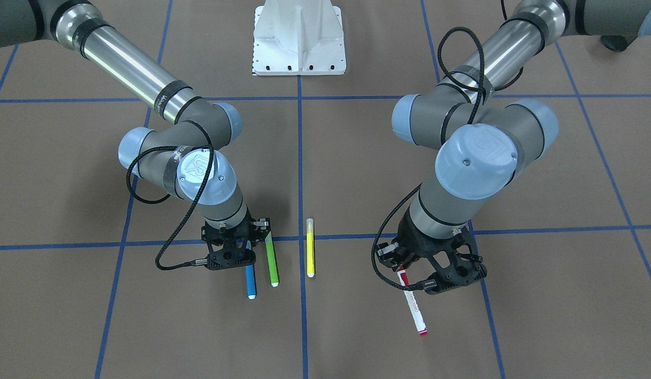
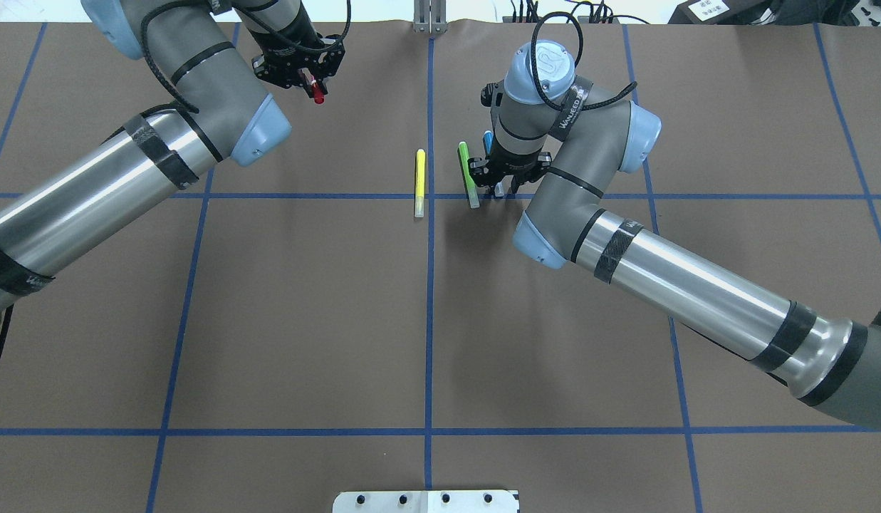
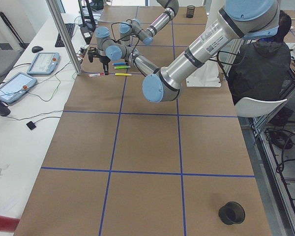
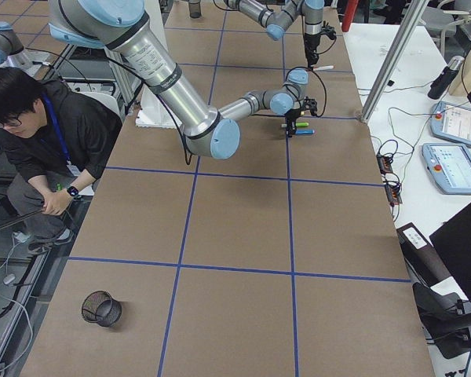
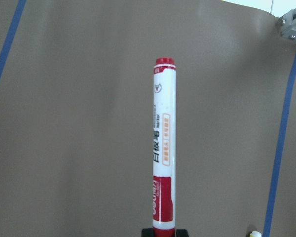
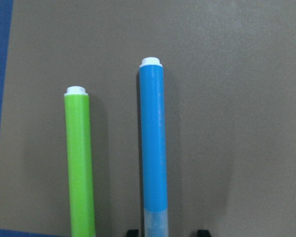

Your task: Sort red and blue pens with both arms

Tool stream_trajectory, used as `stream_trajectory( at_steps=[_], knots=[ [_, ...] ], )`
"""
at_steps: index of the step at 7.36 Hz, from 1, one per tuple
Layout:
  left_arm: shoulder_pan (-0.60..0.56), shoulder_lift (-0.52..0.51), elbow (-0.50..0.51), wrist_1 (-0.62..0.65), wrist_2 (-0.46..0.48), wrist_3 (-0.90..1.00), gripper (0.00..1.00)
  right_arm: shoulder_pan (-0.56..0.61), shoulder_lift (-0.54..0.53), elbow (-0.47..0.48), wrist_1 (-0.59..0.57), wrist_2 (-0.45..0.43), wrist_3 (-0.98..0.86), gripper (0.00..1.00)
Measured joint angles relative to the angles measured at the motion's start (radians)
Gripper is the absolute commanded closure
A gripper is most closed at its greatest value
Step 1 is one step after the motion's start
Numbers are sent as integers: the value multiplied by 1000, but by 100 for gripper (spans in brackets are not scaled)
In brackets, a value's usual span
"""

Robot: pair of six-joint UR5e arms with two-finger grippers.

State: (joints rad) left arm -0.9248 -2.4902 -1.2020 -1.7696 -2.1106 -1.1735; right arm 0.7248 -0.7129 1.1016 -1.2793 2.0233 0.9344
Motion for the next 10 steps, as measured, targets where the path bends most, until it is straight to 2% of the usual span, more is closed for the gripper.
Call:
stream_trajectory(
  at_steps=[1, 2, 3, 7, 10],
  knots=[
    [-1, 1, -1, 0, -3, 0, 100, -2, 0, -1, 0, 0, 0, 65],
    [-1, 1, -2, -1, -4, 0, 100, -4, 1, -1, 0, 0, 0, 89],
    [-2, 2, -2, -1, -5, 0, 100, -5, 2, -2, 0, 0, 1, 100],
    [-2, 5, -2, -1, -8, 0, 100, 4, 16, 11, -9, 19, 14, 100],
    [-7, 58, -69, 0, -13, 14, 100, 52, -2, 150, -175, 74, 47, 100]
  ],
)
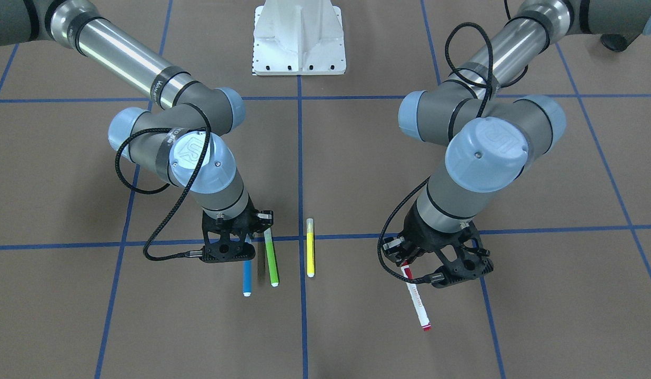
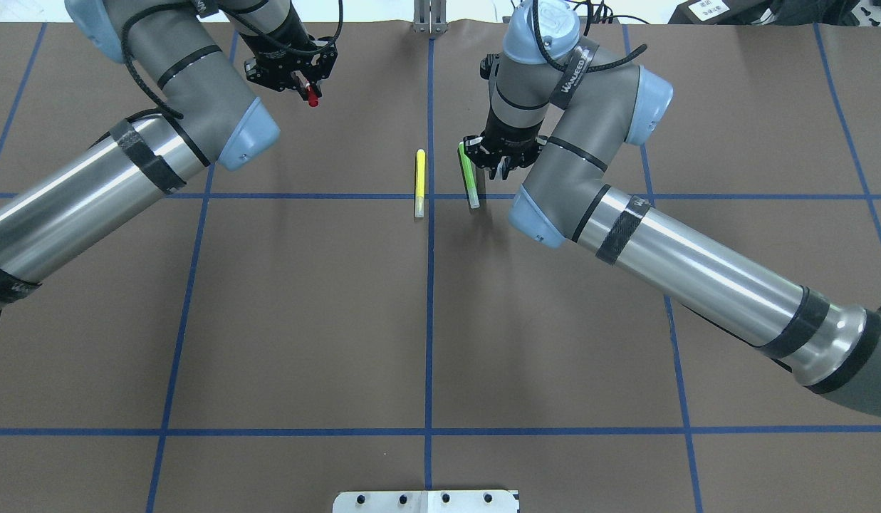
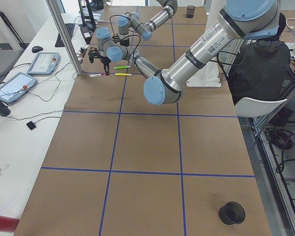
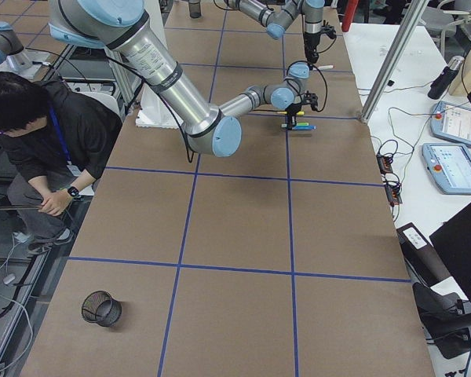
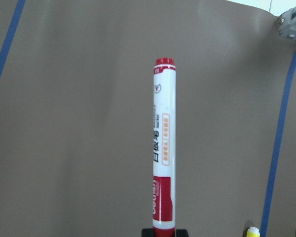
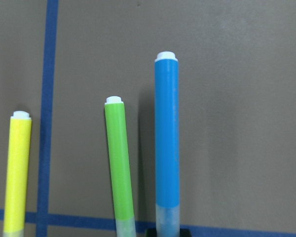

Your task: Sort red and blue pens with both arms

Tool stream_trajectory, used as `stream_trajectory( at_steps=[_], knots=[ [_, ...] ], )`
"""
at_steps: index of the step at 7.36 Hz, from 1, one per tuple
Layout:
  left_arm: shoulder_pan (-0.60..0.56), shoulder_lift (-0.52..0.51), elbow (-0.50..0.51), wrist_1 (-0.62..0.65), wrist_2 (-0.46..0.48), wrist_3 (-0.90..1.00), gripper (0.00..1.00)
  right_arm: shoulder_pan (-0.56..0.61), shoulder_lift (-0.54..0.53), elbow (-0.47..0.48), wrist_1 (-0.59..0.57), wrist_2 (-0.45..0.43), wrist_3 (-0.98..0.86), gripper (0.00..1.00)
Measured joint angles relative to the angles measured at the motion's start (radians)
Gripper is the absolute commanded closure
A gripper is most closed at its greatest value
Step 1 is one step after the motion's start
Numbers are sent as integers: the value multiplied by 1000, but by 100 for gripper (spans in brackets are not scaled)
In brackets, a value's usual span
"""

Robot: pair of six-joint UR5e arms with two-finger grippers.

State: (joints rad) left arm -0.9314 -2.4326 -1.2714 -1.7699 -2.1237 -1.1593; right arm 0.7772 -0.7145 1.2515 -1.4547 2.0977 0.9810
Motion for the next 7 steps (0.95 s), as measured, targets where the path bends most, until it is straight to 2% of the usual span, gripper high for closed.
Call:
stream_trajectory(
  at_steps=[3, 5, 7],
  knots=[
    [-68, 128, -74, 2, -27, 126, 100, 67, -113, 114, -49, 24, -4, 100],
    [-139, 290, -172, 7, -50, 197, 100, 112, -270, 257, -52, 44, -7, 100],
    [-245, 461, -229, 9, -100, 395, 100, 161, -426, 375, -64, 78, -86, 100]
  ],
)
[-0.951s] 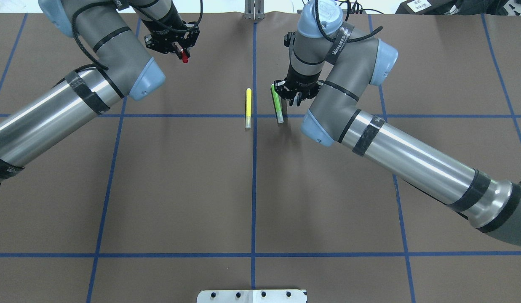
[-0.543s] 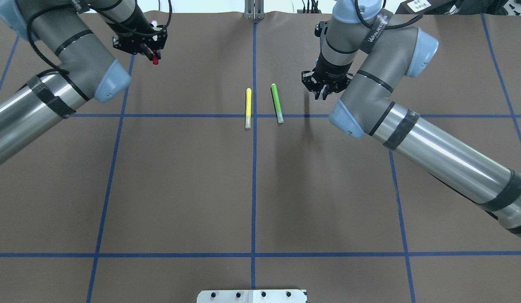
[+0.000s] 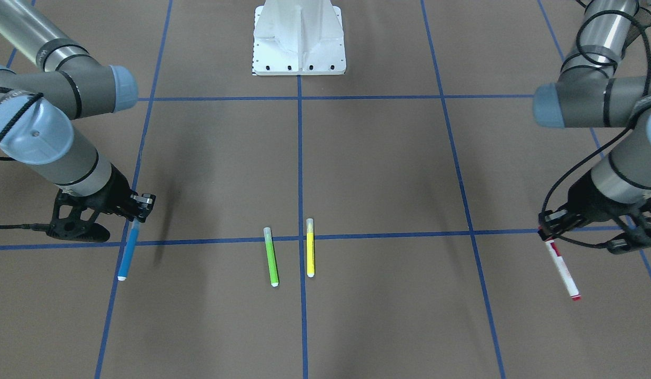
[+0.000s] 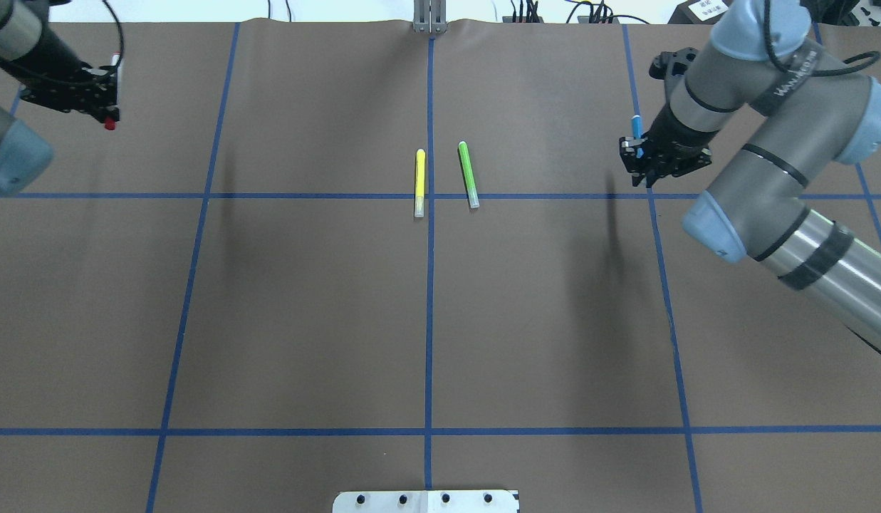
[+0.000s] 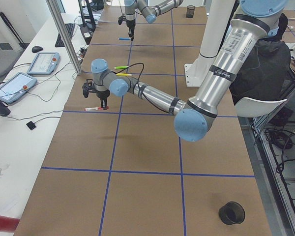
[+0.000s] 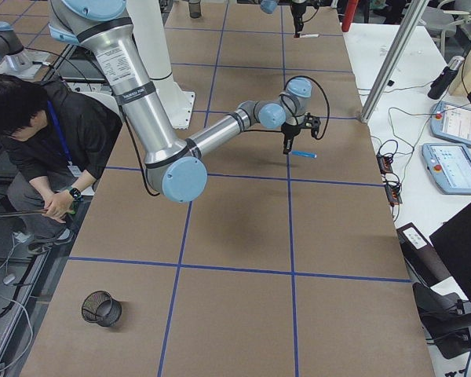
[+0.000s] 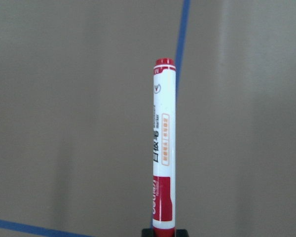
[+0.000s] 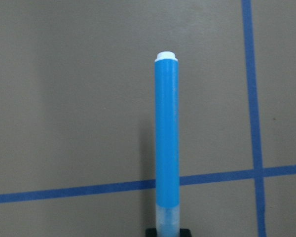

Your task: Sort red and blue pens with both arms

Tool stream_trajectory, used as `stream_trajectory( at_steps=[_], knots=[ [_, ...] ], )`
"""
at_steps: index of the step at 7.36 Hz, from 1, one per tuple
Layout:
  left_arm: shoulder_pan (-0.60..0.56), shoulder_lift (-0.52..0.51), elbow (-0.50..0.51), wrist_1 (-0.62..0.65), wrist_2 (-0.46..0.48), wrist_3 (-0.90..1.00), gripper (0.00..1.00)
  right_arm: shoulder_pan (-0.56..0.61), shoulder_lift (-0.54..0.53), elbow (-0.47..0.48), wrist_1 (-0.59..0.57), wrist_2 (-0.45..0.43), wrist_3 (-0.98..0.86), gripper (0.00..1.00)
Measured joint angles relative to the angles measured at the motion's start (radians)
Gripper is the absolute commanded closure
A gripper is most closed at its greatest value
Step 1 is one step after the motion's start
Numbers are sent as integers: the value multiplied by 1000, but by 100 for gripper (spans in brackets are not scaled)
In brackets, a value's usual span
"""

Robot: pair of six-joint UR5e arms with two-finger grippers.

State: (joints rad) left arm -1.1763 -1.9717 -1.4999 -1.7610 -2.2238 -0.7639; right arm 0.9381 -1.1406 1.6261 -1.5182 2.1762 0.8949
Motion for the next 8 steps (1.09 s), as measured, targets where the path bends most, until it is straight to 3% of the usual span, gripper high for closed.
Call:
stream_trajectory(
  at_steps=[3, 6, 8],
  knots=[
    [-141, 142, -12, 63, -18, 273, 100, 76, -192, 94, 2, 41, -185, 100],
    [-280, 253, -17, 131, -64, 508, 100, 216, -341, 121, -11, 134, -345, 100],
    [-374, 280, -74, 315, -56, 666, 100, 315, -435, 145, -32, 177, -455, 100]
  ],
)
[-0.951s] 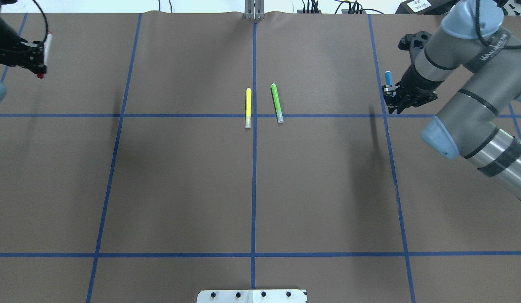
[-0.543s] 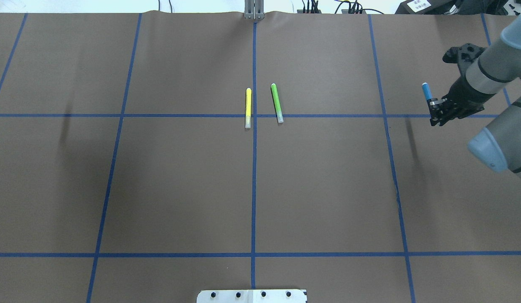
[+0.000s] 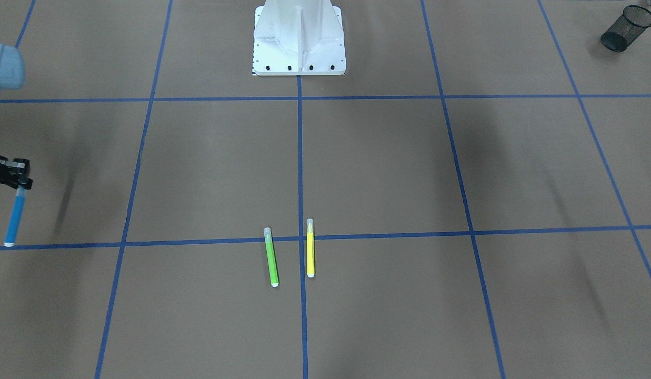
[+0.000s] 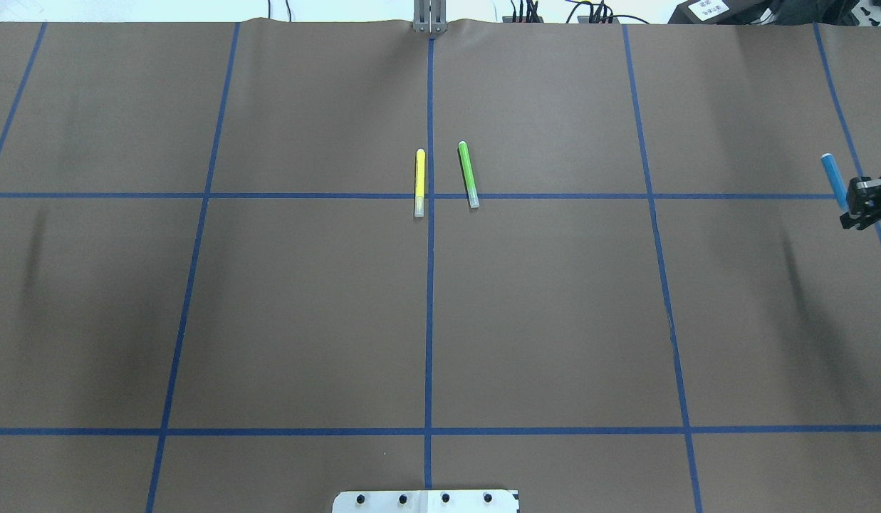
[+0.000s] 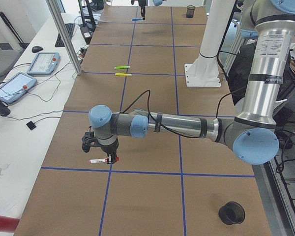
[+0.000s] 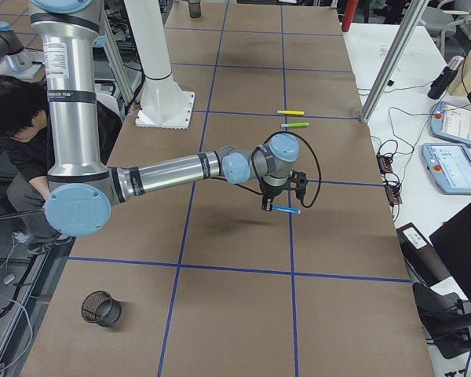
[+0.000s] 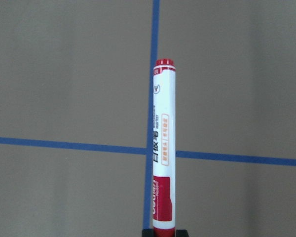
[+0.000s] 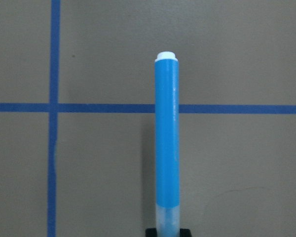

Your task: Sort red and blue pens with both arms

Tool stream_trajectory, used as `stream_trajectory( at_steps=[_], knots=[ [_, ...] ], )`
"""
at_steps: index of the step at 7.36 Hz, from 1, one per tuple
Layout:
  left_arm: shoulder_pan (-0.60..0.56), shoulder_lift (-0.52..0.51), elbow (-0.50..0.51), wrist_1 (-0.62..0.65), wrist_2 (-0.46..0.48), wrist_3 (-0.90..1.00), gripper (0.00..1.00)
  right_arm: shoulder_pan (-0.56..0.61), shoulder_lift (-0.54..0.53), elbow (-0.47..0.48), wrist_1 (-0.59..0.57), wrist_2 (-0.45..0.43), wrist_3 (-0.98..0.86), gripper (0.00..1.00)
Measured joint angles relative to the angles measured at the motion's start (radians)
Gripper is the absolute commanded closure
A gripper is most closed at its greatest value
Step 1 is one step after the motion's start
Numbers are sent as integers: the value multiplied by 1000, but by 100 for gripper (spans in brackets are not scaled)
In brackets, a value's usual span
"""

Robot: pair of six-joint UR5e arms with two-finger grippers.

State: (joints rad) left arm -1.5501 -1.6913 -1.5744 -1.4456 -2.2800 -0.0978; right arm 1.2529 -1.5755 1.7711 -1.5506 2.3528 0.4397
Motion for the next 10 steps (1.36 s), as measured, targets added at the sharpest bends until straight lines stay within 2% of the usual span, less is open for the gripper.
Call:
stream_trajectory(
  at_steps=[2, 4, 7, 10],
  knots=[
    [-45, 1, -45, 125, 54, 125, 100, 68, -27, 10, -123, -51, -233, 100],
    [-52, 26, -53, 148, 72, 198, 100, 117, -30, 11, -306, -150, -466, 100],
    [-52, 120, -54, 151, 74, 281, 100, 188, -94, 13, -522, -165, -668, 100],
    [-53, 182, -53, 223, 76, 365, 100, 287, -109, 34, -874, -169, -899, 100]
  ],
)
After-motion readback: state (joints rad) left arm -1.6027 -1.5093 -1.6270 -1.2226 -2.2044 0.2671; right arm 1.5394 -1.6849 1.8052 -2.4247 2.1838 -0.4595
